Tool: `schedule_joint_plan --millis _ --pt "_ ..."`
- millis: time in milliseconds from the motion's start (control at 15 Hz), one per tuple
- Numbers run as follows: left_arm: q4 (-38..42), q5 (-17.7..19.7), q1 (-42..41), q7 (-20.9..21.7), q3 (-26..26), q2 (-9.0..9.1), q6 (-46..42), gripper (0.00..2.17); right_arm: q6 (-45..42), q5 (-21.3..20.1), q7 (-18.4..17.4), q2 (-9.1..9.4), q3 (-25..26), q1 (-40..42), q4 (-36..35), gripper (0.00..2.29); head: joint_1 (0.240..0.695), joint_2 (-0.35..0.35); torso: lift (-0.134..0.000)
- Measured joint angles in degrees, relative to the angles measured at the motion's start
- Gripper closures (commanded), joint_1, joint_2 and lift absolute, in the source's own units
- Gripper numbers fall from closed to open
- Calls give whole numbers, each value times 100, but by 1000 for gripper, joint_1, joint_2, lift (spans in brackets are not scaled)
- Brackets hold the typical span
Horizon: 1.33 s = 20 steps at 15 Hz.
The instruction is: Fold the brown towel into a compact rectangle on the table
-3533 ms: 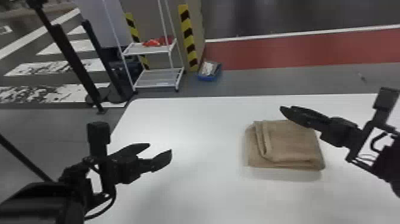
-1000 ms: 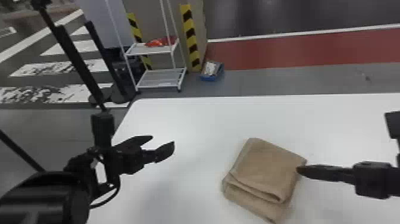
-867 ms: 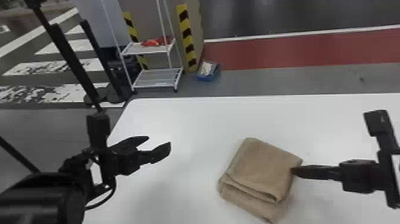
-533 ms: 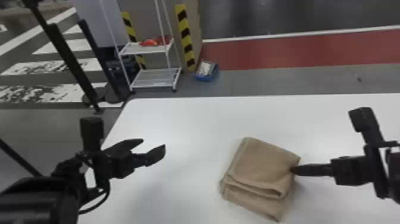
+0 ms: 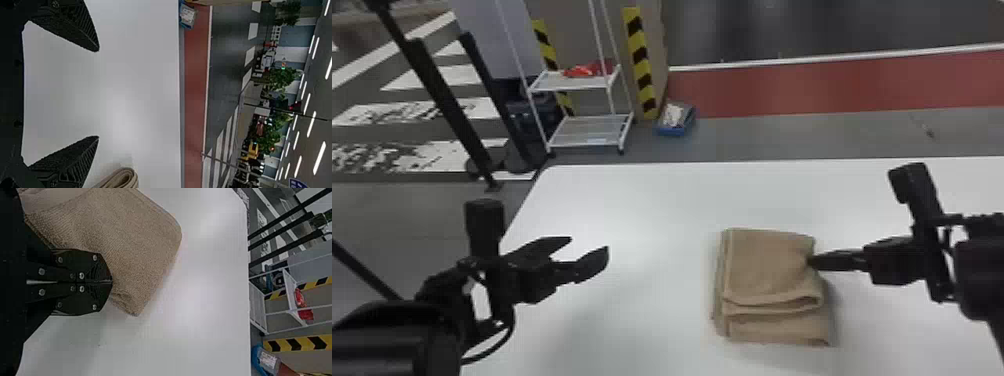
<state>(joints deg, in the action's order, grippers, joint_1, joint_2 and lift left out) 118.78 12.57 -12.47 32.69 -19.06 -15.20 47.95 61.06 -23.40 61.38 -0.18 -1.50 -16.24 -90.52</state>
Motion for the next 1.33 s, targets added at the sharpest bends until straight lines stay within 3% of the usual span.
schedule_joint_plan --millis 200,267,333,400,467,600,733,867,1000,1133,1333 --pt "83 4 -57 -2 -42 7 0 83 -383 60 -119 0 -29 -129 292 2017 695 229 -128" --pt "115 10 -80 -2 -73 6 0 83 -380 70 -133 0 10 -101 215 1747 695 230 -128" --pt "137 24 -104 -5 -123 1 0 83 -321 78 -222 0 110 -2 -24 1166 695 228 -128" --pt "144 48 -117 -14 -167 -4 -3 83 -181 94 -389 0 221 142 -410 167 695 222 -128" --pt "146 98 -122 -50 -198 2 -33 83 6 146 -696 0 275 341 -906 -1 695 204 -128" --pt "139 341 -199 -227 -210 134 -402 83 -53 494 -1875 0 157 947 -1840 -1 695 185 -128" --pt "73 735 -421 -610 -178 362 -1179 76 -1428 1037 -3162 0 -94 1749 -2305 -1 695 182 -128" --pt "-144 1131 -674 -1183 -97 557 -2390 83 -3515 1294 -4256 0 -433 2537 -2404 2 695 214 -128" --pt "-323 1286 -896 -1806 68 711 -3520 83 -4942 1402 -4663 0 -640 3075 -2340 2 695 251 -128" --pt "-456 945 -1070 -2224 273 860 -4134 87 -5454 1451 -4773 0 -718 3438 -2315 2 695 290 -128" --pt "-422 637 -1402 -2190 310 1056 -4226 87 -6027 1451 -4899 0 -693 3879 -2257 9 695 293 -128"
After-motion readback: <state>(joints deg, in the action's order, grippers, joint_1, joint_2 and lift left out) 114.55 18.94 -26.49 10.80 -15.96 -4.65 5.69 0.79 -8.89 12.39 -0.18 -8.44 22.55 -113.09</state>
